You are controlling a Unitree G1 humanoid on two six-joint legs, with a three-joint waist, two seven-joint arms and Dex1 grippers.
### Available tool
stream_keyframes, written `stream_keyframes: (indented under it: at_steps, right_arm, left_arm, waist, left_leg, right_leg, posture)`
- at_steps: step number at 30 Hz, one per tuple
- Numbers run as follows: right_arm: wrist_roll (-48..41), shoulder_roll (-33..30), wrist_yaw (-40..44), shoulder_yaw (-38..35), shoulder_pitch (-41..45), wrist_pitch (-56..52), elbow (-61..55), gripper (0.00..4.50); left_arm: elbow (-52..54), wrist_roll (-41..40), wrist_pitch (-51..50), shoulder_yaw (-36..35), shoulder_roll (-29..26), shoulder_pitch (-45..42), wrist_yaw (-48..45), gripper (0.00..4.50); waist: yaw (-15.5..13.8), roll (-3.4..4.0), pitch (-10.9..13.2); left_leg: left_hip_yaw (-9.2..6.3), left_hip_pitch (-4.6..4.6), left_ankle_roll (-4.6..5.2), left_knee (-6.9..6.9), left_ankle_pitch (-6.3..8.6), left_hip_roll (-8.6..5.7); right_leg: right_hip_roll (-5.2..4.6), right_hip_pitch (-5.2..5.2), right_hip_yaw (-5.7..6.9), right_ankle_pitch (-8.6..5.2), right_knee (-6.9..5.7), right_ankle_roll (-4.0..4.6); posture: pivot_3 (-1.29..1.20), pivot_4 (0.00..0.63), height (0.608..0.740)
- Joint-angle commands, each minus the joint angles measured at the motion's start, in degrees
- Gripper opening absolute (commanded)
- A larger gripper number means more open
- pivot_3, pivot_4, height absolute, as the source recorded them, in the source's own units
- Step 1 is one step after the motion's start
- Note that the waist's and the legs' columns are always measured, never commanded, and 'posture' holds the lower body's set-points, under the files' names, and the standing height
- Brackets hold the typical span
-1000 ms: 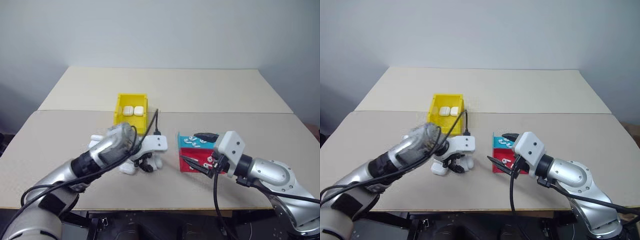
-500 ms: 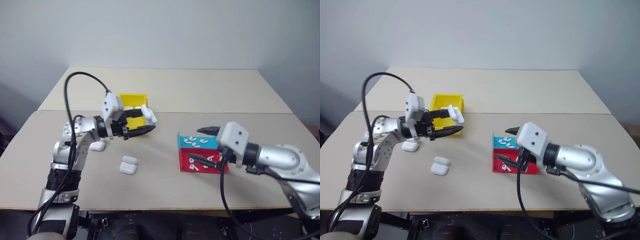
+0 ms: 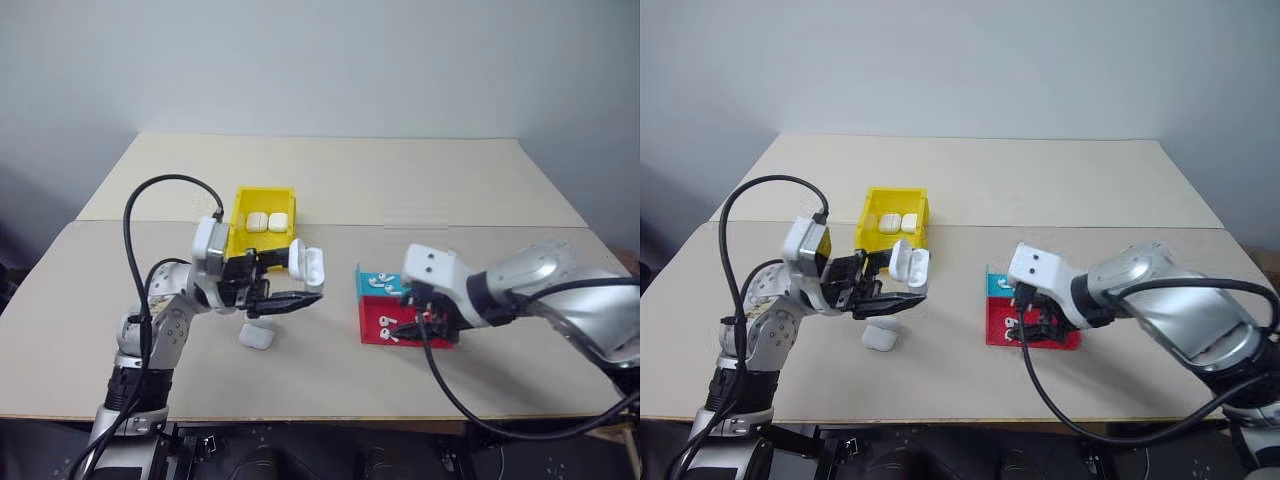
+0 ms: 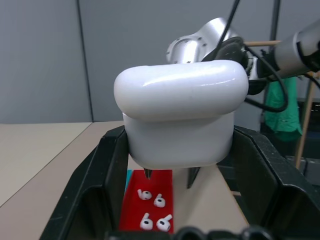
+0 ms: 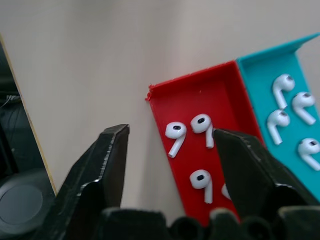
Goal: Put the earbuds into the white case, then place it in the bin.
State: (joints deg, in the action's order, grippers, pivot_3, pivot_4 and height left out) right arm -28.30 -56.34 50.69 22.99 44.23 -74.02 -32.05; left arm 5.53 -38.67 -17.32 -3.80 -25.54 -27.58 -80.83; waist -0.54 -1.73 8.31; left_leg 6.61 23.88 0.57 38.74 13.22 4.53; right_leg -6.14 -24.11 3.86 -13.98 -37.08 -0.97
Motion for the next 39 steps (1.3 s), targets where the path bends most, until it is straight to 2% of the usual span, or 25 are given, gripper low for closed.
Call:
stream_keyframes:
  at_steps: [1,5,11,19,39]
  right_arm:
    - [0.4,1.8,-3.6,0.7,1.8,-6.1,-0.8,3.29]
    - [0.2,4.1,-6.2,1.0,1.6,-9.4,-0.6,3.29]
    - [2.5,6.4,-10.6,5.2,0.8,-9.8,0.7,3.29]
    - [2.7,9.2,-11.4,6.8,2.4,-10.1,5.8,3.29]
    - [3.0,12.1,-12.1,10.5,4.3,-10.8,9.9,3.29]
  left_arm:
    - [0.5,-1.8,1.1,0.1,-0.6,-0.7,-2.2,2.77]
    - [0.4,-2.2,0.7,0.4,-1.1,-0.8,-3.9,2.77]
    - [0.4,-2.8,0.0,0.8,-1.8,-0.9,-4.8,2.77]
    - [0.9,-3.1,1.3,0.6,-1.5,0.5,-4.9,2.77]
    - [3.7,-3.2,1.9,1.0,-1.4,3.3,-3.7,2.77]
  waist:
    - [0.0,0.01,0.0]
    - [0.0,0.01,0.0]
    - [0.1,0.01,0.0]
    - [0.1,0.01,0.0]
    - [0.1,0.02,0.0]
  left_leg:
    - [0.00,0.00,0.00,0.00,0.00,0.00]
    - [-0.01,0.02,0.00,0.00,0.00,0.00]
    - [-0.01,0.02,0.00,-0.01,0.00,0.00]
    - [0.00,0.03,0.01,-0.01,0.00,0.00]
    - [-0.01,0.05,0.01,-0.03,0.01,0.01]
  right_leg:
    - [0.00,0.00,0.00,0.00,0.00,0.00]
    - [0.00,-0.01,0.02,0.00,0.01,0.00]
    - [0.00,-0.02,0.02,0.00,0.00,0.00]
    - [0.00,-0.03,0.02,0.00,0.00,0.00]
    - [0.01,-0.04,0.03,0.00,0.01,0.00]
  posture:
    - [0.00,0.150,0.740]
    - [0.00,0.150,0.740]
    - [0.00,0.150,0.740]
    - [0.00,0.150,0.740]
    - [0.00,0.150,0.740]
